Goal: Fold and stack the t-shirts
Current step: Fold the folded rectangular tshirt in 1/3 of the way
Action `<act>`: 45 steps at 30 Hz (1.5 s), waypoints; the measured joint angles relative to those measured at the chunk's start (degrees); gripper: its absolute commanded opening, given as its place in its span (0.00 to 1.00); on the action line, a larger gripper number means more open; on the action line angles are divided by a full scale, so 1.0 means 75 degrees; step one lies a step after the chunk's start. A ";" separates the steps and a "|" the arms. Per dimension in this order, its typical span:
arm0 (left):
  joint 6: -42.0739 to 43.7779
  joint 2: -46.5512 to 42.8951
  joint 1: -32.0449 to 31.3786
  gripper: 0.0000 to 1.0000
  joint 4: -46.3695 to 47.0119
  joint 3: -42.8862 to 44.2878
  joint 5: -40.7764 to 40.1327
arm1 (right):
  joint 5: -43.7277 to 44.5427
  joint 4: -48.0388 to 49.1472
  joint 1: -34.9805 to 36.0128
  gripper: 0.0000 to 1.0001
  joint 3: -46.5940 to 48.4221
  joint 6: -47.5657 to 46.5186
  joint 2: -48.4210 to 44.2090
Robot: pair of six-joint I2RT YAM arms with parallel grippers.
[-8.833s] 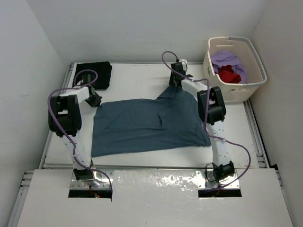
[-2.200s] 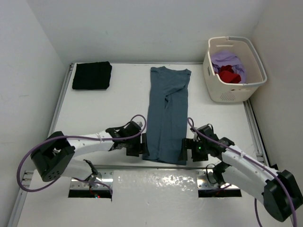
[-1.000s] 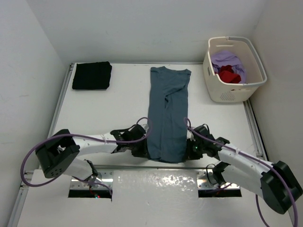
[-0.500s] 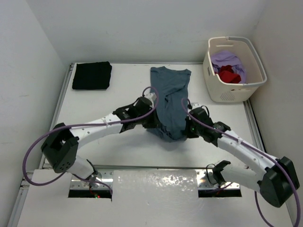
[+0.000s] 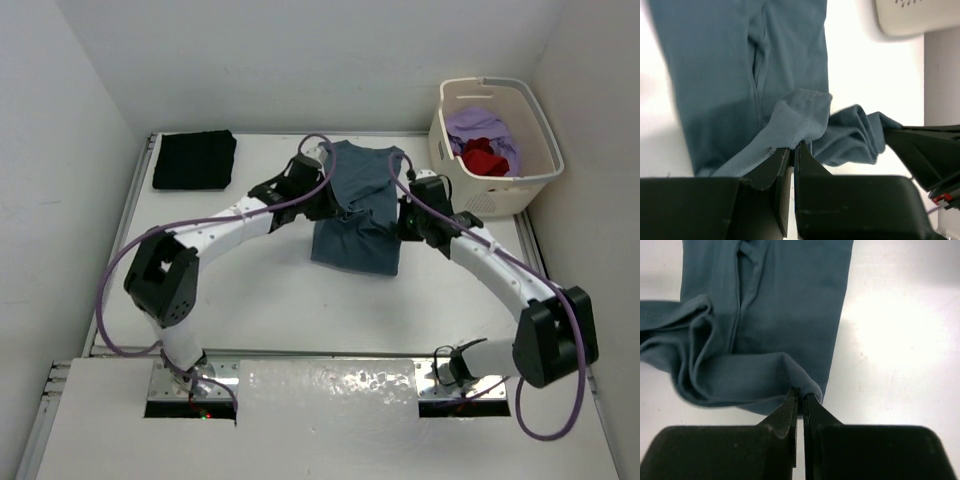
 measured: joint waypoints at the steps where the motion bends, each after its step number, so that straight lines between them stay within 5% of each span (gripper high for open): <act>1: 0.0047 0.0189 0.0061 0.00 0.0003 0.0227 0.0044 | -0.0038 0.0076 -0.0085 0.00 0.0152 -0.0061 0.0175; 27: 0.0866 0.3649 0.1201 0.00 -0.0510 0.3509 0.0755 | -0.1265 0.0787 -0.1396 0.00 0.3063 -0.0554 0.4497; 32: 0.0854 0.4083 0.1355 0.01 -0.0688 0.3780 0.0720 | -0.1320 0.0842 -0.1478 0.21 0.3249 -0.0469 0.5024; 34: 0.0825 0.4182 0.1393 0.22 -0.0781 0.3838 0.0653 | -0.1329 0.0842 -0.1498 0.36 0.3404 -0.0458 0.5217; 35: 0.0848 0.4194 0.1411 0.47 -0.0857 0.3847 0.0624 | -0.1329 0.0839 -0.1510 0.42 0.3523 -0.0446 0.5324; 37: 0.0796 0.4205 0.1434 0.74 -0.0979 0.3920 0.0557 | -0.1343 0.0790 -0.1530 0.59 0.3759 -0.0481 0.5470; 38: 0.0778 0.4208 0.1445 0.82 -0.1049 0.3993 0.0533 | -0.1352 0.0772 -0.1536 0.66 0.3876 -0.0469 0.5505; 40: 0.0726 0.4214 0.1472 0.87 -0.1142 0.4132 0.0484 | -0.1376 0.0766 -0.1556 0.96 0.4025 -0.0490 0.5496; 41: 0.0731 0.4211 0.1483 0.98 -0.1154 0.4194 0.0452 | -0.1390 0.0787 -0.1565 0.99 0.4074 -0.0519 0.5476; 45: 0.0752 0.4071 0.1501 1.00 -0.1180 0.4118 0.0280 | -0.1448 0.0702 -0.1571 0.99 0.3926 -0.0557 0.5123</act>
